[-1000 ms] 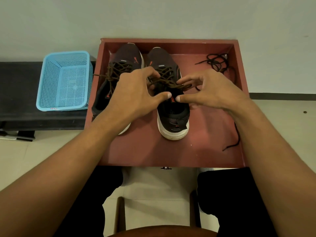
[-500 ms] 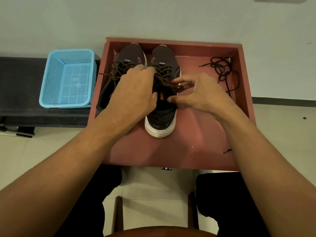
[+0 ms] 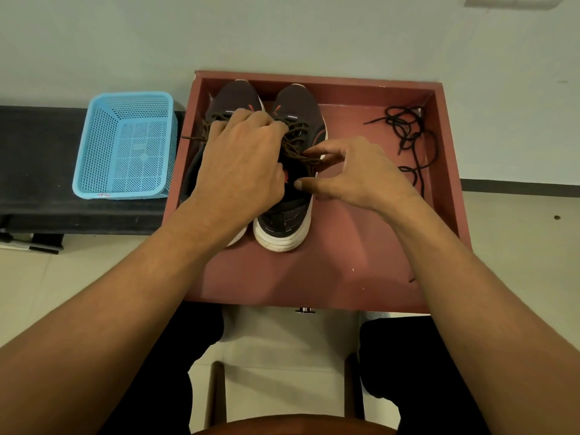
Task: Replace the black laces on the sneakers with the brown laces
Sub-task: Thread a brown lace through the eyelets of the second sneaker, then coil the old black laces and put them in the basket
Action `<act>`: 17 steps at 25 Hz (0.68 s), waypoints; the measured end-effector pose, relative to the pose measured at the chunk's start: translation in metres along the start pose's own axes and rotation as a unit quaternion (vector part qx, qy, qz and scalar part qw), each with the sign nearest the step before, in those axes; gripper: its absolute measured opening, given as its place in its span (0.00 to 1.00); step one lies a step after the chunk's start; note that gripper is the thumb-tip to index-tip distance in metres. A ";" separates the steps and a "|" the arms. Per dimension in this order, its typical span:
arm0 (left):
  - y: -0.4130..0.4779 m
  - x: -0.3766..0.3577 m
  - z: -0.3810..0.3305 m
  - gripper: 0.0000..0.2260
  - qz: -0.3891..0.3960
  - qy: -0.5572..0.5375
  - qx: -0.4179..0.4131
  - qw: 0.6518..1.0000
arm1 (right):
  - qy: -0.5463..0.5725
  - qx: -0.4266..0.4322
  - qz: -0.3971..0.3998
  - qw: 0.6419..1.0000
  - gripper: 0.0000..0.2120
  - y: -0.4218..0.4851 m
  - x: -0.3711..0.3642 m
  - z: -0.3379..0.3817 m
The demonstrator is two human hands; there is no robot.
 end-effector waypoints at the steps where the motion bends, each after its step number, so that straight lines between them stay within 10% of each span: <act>1: 0.000 0.002 -0.001 0.24 -0.009 -0.029 -0.013 0.999 | 0.004 0.000 0.007 1.000 0.24 -0.001 0.003 -0.001; 10: 0.004 0.010 -0.002 0.30 -0.113 -0.142 -0.031 0.983 | -0.004 0.063 -0.248 0.967 0.30 -0.017 0.040 -0.009; 17: 0.010 0.005 -0.012 0.28 -0.122 -0.162 -0.046 0.978 | -0.020 0.072 -0.255 0.964 0.23 -0.014 0.053 -0.025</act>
Point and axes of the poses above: each hand's wrist, its own y-axis towards the middle knuckle, its own x-axis out of the back of the hand, z = x × y, the point moved 1 cm from there along y, towards the middle knuckle, and after that the axes turned 10 degrees about -y, right-handed, at the moved point
